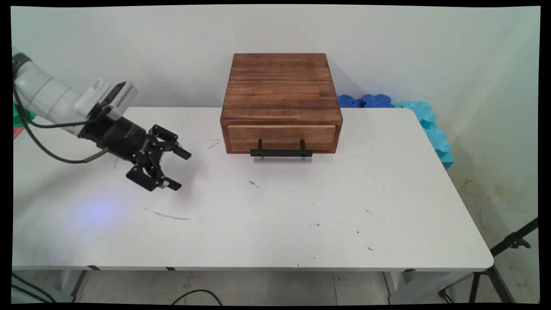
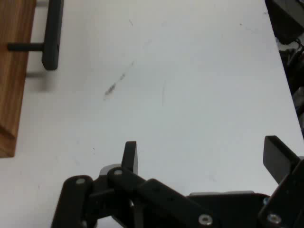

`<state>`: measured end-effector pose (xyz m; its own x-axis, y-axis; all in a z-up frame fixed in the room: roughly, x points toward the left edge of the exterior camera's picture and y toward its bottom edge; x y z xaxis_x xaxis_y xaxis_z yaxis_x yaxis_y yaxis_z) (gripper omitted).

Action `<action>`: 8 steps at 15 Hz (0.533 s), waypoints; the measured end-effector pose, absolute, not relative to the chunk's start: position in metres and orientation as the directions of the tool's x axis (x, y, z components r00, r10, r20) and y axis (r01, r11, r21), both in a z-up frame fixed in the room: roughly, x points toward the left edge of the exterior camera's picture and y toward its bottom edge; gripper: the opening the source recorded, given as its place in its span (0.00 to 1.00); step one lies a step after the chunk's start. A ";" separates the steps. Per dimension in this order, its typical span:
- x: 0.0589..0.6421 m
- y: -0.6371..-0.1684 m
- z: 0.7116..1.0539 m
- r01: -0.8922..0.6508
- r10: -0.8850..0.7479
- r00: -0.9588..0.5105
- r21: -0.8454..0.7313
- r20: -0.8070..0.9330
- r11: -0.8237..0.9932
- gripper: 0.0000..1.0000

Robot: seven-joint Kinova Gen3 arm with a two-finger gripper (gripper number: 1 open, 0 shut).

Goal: Open the drawer

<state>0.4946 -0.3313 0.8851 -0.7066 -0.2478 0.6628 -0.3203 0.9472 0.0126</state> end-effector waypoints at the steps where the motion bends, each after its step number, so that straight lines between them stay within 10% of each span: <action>1: 0.489 -0.333 0.888 -0.325 -0.249 -0.709 0.007 0.660 0.946 1.00; 8: 0.428 -0.364 0.903 -0.369 -0.258 -0.721 -0.042 0.643 0.928 1.00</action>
